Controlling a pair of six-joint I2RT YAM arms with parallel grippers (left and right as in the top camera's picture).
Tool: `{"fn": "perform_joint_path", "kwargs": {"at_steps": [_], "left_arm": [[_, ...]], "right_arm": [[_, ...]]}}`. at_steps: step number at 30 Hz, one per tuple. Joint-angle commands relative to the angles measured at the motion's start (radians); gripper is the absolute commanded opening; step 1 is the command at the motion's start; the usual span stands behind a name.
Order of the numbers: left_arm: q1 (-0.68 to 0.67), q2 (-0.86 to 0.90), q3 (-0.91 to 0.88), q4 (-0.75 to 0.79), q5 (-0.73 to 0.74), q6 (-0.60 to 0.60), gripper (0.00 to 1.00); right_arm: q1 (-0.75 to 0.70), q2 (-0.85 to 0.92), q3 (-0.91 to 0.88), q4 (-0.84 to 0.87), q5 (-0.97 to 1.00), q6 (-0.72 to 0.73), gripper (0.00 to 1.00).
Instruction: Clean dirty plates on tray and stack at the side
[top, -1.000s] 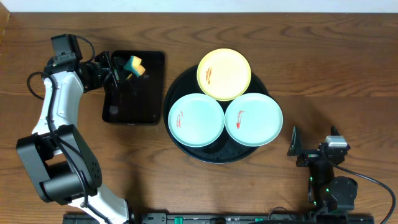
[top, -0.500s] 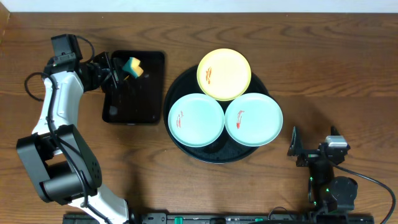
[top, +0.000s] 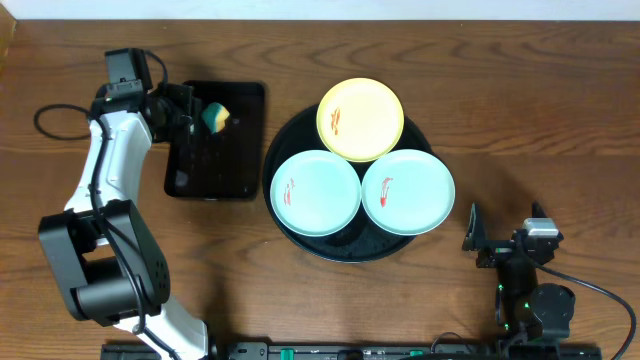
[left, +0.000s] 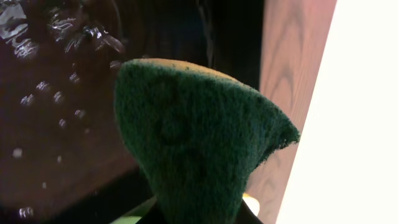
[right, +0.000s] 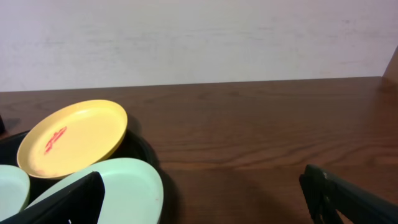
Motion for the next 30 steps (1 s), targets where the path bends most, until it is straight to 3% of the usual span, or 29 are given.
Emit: {"fn": "perform_joint_path", "kwargs": {"at_steps": [1,4,9,12,18,24,30], "left_arm": [[-0.026,-0.01,0.023,0.016,-0.022,0.193,0.07],[-0.052,-0.01,0.023,0.041,-0.023,0.372,0.07],[-0.108,-0.01,0.023,0.087,-0.034,0.822,0.08],[-0.146,-0.01,0.023,0.086,-0.173,0.954,0.07],[-0.193,0.011,0.023,0.1,-0.552,0.965,0.07],[-0.193,0.038,0.025,0.135,-0.568,0.965,0.07],[-0.195,-0.134,0.058,0.184,-0.515,0.964,0.07]], "right_arm": [[-0.012,-0.003,-0.002,-0.003,-0.001,0.01,0.99],[-0.012,-0.003,-0.002,-0.003,-0.001,0.01,0.99],[-0.012,-0.003,-0.002,-0.003,-0.001,0.01,0.99],[-0.012,-0.003,-0.002,-0.003,-0.001,0.01,0.99],[-0.012,-0.003,-0.002,-0.003,-0.001,0.01,0.99],[-0.012,-0.003,-0.002,-0.003,-0.001,0.01,0.99],[-0.012,-0.003,-0.002,-0.003,-0.001,0.01,0.99]]}}
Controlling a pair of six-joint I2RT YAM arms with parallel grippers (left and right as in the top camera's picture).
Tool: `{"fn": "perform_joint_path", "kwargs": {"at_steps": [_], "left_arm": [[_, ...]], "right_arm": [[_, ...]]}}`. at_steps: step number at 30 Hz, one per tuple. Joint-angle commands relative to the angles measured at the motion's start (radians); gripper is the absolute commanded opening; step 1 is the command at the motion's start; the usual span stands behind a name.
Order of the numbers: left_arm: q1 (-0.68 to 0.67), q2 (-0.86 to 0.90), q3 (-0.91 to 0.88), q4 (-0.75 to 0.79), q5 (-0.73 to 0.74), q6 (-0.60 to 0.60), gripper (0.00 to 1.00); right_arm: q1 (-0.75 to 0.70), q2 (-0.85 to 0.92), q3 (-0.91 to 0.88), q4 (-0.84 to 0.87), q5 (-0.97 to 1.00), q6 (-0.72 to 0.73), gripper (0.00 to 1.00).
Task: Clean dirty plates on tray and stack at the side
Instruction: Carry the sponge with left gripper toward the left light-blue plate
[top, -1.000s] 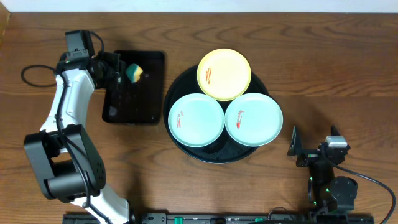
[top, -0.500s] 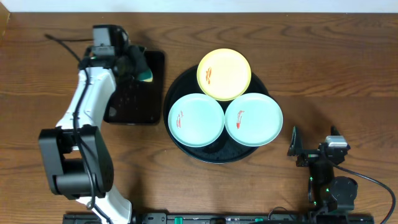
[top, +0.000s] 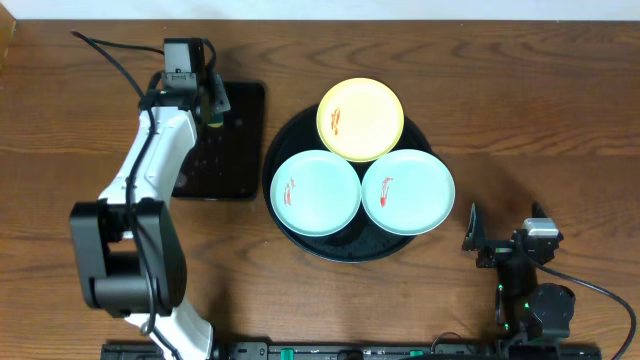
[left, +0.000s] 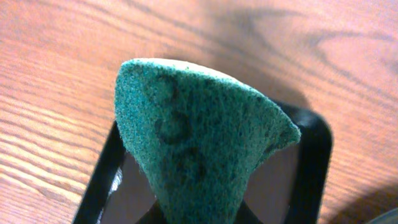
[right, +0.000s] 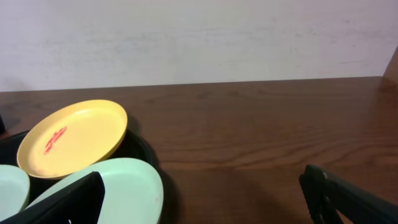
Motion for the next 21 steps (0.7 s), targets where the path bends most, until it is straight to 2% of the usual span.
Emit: {"fn": "perform_joint_path", "kwargs": {"at_steps": [1,4,6,10,14,17,21], "left_arm": [[-0.002,-0.179,0.055,0.03,0.038,0.017,0.07],[-0.002,-0.254,0.048,0.021,0.037,0.017,0.07],[0.0,-0.244,0.02,0.005,0.0,0.017,0.07],[-0.001,-0.119,-0.066,0.003,0.006,0.018,0.07],[0.003,-0.02,-0.07,-0.022,0.01,0.017,0.08],[0.002,-0.078,-0.061,-0.037,0.012,0.016,0.07],[-0.019,-0.264,-0.055,-0.065,0.082,0.011,0.08]], "right_arm": [[-0.012,-0.003,-0.002,-0.003,-0.001,0.01,0.99],[-0.012,-0.003,-0.002,-0.003,-0.001,0.01,0.99],[-0.012,-0.003,-0.002,-0.003,-0.001,0.01,0.99],[-0.012,-0.003,-0.002,-0.003,-0.001,0.01,0.99],[-0.012,-0.003,-0.002,-0.003,-0.001,0.01,0.99],[-0.012,-0.003,-0.002,-0.003,-0.001,0.01,0.99],[-0.012,-0.003,-0.002,-0.003,-0.001,0.01,0.99]]}}
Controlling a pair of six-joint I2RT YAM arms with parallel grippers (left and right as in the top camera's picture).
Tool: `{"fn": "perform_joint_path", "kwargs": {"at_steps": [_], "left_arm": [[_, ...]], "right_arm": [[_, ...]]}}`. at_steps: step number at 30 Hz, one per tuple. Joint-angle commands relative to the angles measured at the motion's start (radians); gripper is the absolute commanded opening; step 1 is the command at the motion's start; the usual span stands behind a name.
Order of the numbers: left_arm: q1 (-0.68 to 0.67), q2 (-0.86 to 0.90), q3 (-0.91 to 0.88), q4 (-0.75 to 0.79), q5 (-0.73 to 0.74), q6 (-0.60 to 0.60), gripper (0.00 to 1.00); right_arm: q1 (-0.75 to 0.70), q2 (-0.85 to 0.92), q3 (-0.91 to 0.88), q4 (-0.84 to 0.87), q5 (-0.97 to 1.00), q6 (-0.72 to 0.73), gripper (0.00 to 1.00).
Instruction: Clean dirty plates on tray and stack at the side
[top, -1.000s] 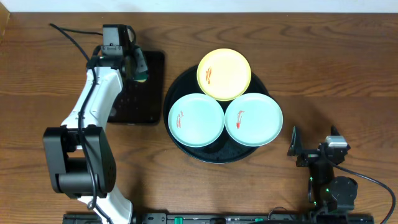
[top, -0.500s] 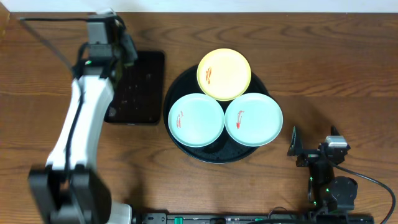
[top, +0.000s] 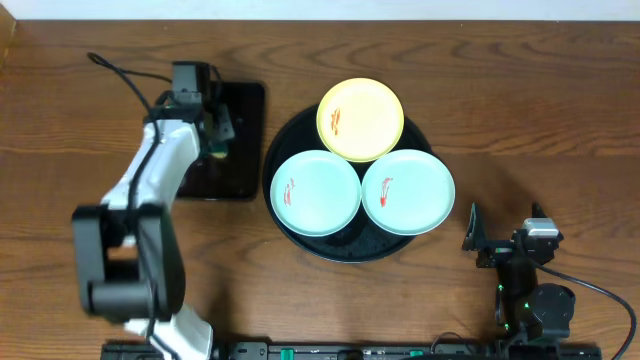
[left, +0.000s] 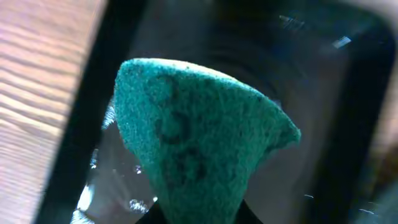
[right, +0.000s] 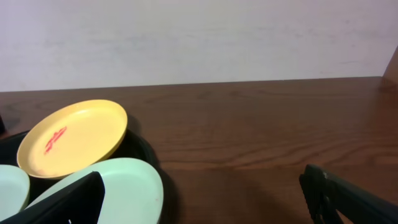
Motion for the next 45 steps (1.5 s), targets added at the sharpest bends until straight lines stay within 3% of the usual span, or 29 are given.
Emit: {"fn": "perform_joint_path", "kwargs": {"at_steps": [1,7,11,15,19,23,27,35,37,38,39,40,45], "left_arm": [[-0.024,-0.27,0.061,0.006,0.074,-0.009,0.07],[-0.097,-0.53,0.061,-0.119,0.16,-0.156,0.08],[-0.173,-0.549,0.055,-0.244,0.159,-0.265,0.07],[-0.266,-0.472,0.012,-0.31,0.16,-0.343,0.08],[-0.374,-0.332,-0.047,-0.279,0.156,-0.449,0.08],[-0.457,-0.169,-0.051,-0.246,0.097,-0.48,0.08],[-0.495,-0.035,-0.051,-0.215,0.019,-0.6,0.07],[-0.513,0.099,-0.051,-0.195,0.021,-0.642,0.08],[-0.513,0.101,-0.051,-0.195,0.022,-0.642,0.16],[-0.513,0.101,-0.05,-0.195,0.029,-0.642,0.26],[-0.513,0.101,-0.05,-0.194,0.033,-0.642,0.42],[-0.513,0.101,-0.05,-0.192,0.041,-0.642,0.5],[-0.513,0.099,-0.044,-0.187,0.099,-0.6,0.54]], "right_arm": [[-0.012,-0.003,-0.002,-0.003,-0.001,0.01,0.99],[-0.012,-0.003,-0.002,-0.003,-0.001,0.01,0.99],[-0.012,-0.003,-0.002,-0.003,-0.001,0.01,0.99],[-0.012,-0.003,-0.002,-0.003,-0.001,0.01,0.99],[-0.012,-0.003,-0.002,-0.003,-0.001,0.01,0.99],[-0.012,-0.003,-0.002,-0.003,-0.001,0.01,0.99],[-0.012,-0.003,-0.002,-0.003,-0.001,0.01,0.99],[-0.012,-0.003,-0.002,-0.003,-0.001,0.01,0.99],[-0.012,-0.003,-0.002,-0.003,-0.001,0.01,0.99],[-0.012,-0.003,-0.002,-0.003,-0.001,0.01,0.99],[-0.012,-0.003,-0.002,-0.003,-0.001,0.01,0.99],[-0.012,-0.003,-0.002,-0.003,-0.001,0.01,0.99],[-0.012,-0.003,-0.002,-0.003,-0.001,0.01,0.99]]}}
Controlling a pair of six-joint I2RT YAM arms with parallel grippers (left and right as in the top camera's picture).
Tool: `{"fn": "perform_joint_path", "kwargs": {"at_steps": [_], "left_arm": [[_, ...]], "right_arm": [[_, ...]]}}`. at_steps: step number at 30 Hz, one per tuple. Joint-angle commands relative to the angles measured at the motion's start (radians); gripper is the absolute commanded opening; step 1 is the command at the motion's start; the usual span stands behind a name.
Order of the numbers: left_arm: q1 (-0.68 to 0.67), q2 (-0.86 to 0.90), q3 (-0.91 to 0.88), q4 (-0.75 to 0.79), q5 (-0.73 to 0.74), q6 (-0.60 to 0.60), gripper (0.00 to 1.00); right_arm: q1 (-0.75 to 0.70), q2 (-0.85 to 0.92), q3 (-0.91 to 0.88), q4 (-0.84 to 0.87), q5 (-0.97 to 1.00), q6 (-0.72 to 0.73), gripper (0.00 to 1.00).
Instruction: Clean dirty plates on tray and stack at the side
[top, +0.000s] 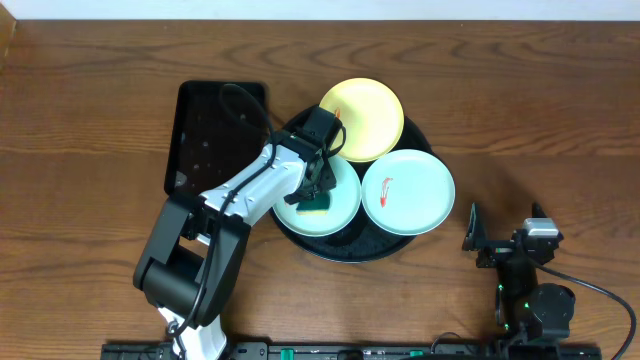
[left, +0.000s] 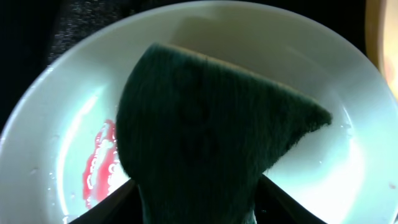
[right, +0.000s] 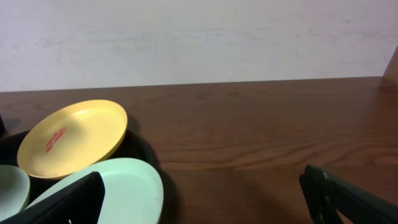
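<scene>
On the round black tray lie a yellow plate and two pale blue plates, each with a red smear. My left gripper is shut on a green sponge, which is pressed down on the left pale blue plate. Its red smear shows beside the sponge. The right pale blue plate lies untouched. My right gripper stands open and empty at the near right of the table, pointing at the tray.
A black rectangular tray with water drops sits left of the round tray. Bare wooden table lies to the right of the round tray and along the far edge.
My left gripper, with the sponge, was over the wet rectangular tray. It is now on the left pale blue plate in the round tray. The right arm has not moved.
My left gripper held the green sponge over the rectangular tray's far part, then at that tray's far edge, then low over its wet bottom. Now the sponge rests on the left pale blue plate. The plates and my right gripper have stayed in place.
</scene>
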Motion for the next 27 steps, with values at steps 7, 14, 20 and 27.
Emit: {"fn": "perform_joint_path", "kwargs": {"at_steps": [7,14,20,27], "left_arm": [[-0.005,-0.015,0.015,0.001,0.059,0.043,0.5],[-0.005,-0.015,0.015,-0.012,0.058,0.043,0.48],[-0.005,-0.015,0.015,-0.011,0.058,0.043,0.48],[-0.005,-0.015,0.015,-0.011,0.058,0.043,0.48]], "right_arm": [[-0.012,-0.003,-0.002,-0.003,-0.001,0.01,0.99],[-0.012,-0.003,-0.002,-0.003,-0.001,0.01,0.99],[-0.012,-0.003,-0.002,-0.003,-0.001,0.01,0.99],[-0.012,-0.003,-0.002,0.014,-0.01,0.014,0.99]]}}
